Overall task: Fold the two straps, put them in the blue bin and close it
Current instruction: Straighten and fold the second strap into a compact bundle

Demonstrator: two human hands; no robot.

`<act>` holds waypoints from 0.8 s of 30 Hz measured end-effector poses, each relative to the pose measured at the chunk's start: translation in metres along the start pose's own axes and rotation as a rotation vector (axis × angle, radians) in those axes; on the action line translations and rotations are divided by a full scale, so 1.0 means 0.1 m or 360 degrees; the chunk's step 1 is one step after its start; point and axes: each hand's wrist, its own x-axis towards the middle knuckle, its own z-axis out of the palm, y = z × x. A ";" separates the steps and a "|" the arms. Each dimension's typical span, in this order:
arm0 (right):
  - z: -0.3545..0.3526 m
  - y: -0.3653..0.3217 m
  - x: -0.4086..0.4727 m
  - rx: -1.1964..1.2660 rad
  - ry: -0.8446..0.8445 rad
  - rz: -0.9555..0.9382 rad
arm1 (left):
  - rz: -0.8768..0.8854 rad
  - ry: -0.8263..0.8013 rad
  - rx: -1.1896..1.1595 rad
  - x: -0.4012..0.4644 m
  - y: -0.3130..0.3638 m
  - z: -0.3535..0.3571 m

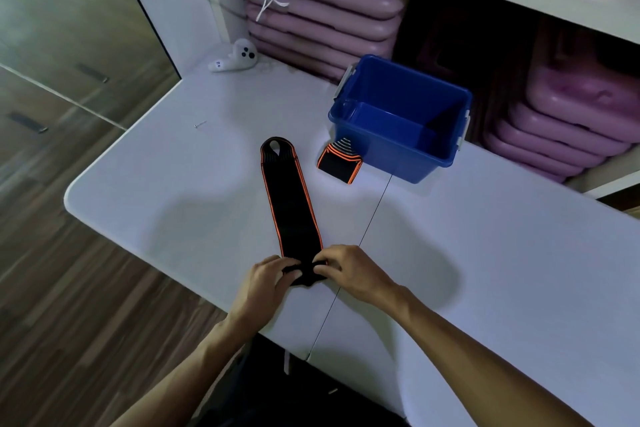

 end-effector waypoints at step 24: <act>0.28 0.14 -0.17 -0.0856 0.0219 -0.0376 | 0.0645 -0.0064 0.0881 -0.06 -0.17 0.07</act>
